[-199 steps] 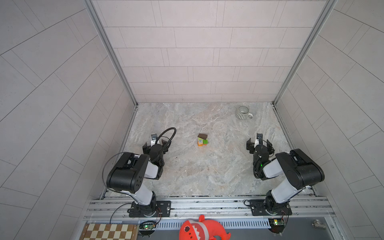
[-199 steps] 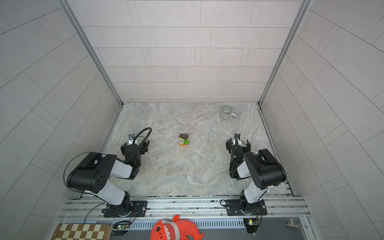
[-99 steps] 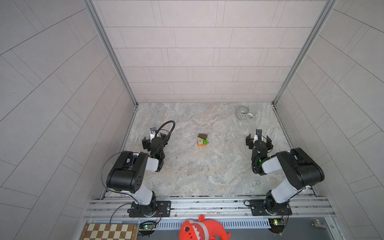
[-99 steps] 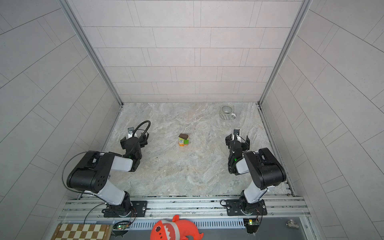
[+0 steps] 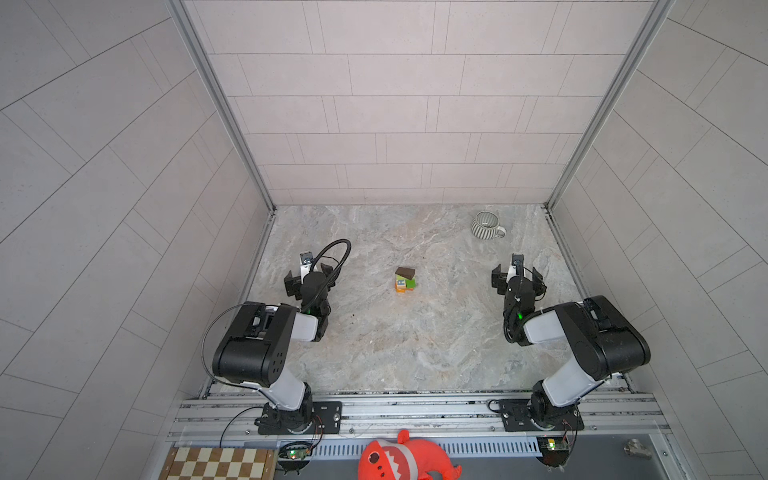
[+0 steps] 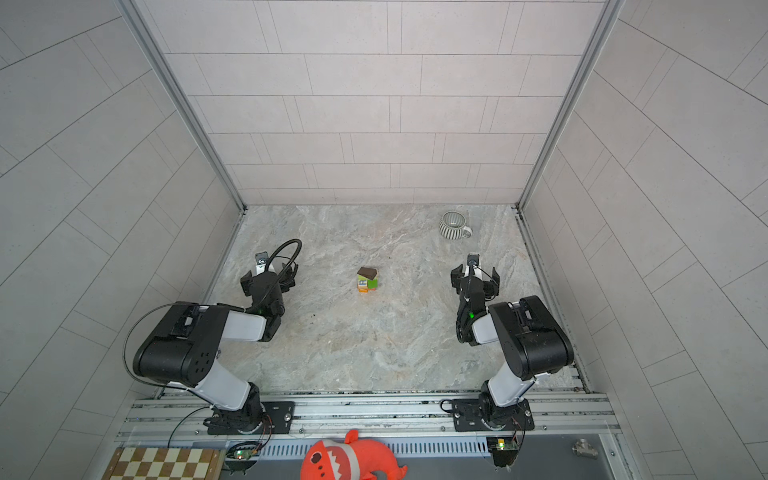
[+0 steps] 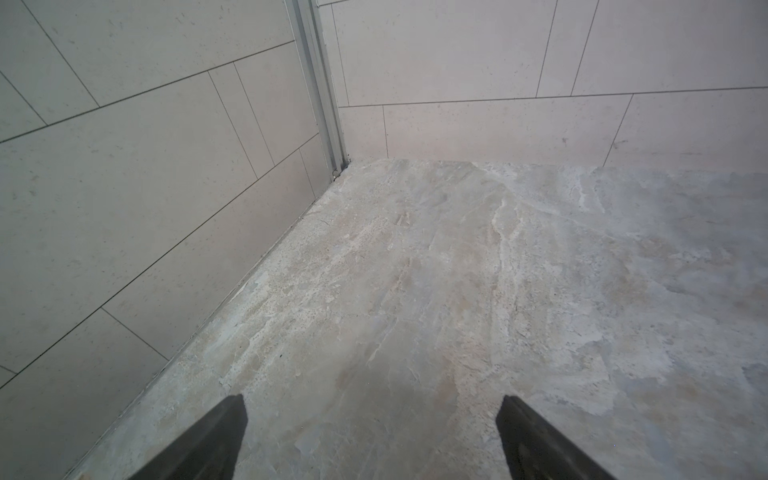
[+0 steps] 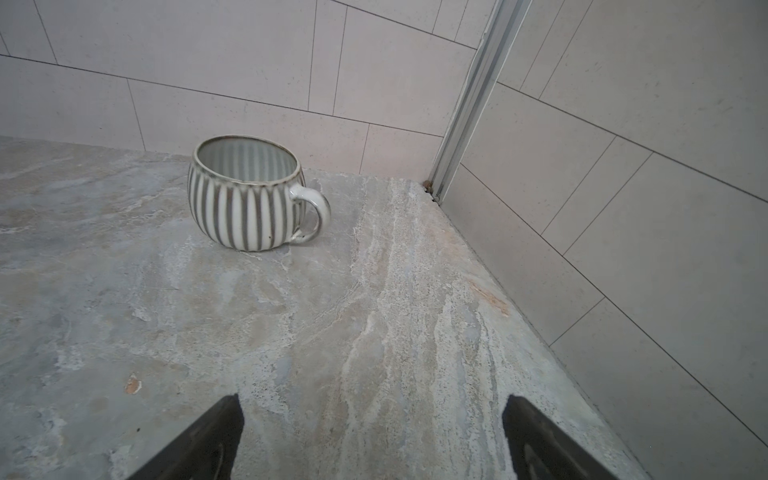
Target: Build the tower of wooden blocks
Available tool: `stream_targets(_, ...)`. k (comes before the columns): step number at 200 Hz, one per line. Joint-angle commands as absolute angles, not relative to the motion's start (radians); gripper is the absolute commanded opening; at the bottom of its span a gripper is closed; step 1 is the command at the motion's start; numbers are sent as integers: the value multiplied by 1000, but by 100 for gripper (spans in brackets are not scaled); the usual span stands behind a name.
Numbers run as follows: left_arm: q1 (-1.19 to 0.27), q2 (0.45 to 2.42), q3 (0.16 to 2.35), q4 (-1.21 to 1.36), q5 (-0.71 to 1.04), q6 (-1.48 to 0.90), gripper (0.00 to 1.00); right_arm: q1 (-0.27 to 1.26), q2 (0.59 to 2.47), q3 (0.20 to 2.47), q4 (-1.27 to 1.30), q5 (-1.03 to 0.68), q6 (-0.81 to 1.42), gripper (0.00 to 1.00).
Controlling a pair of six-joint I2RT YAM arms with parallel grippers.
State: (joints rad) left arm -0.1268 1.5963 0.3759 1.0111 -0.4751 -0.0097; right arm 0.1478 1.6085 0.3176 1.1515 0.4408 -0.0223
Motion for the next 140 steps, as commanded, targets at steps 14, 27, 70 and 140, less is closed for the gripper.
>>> stream_targets(14, -172, 1617, 241, 1250, -460, 62, 100, 190, 1586, 170, 1345, 472, -36, 99)
stream_targets(27, -173, 1598, 190, 1316, -405, 71, 100, 188, 1533, 184, 1240, 472, -1, 99)
stream_targets(70, -147, 1597, 348, 1044, -468, 15, 100, 193, 1617, 258, 1241, 509, -47, 99)
stream_targets(140, -174, 1609, 173, 1349, -447, 47, 100, 193, 1624, 166, 1413, 478, -51, 99)
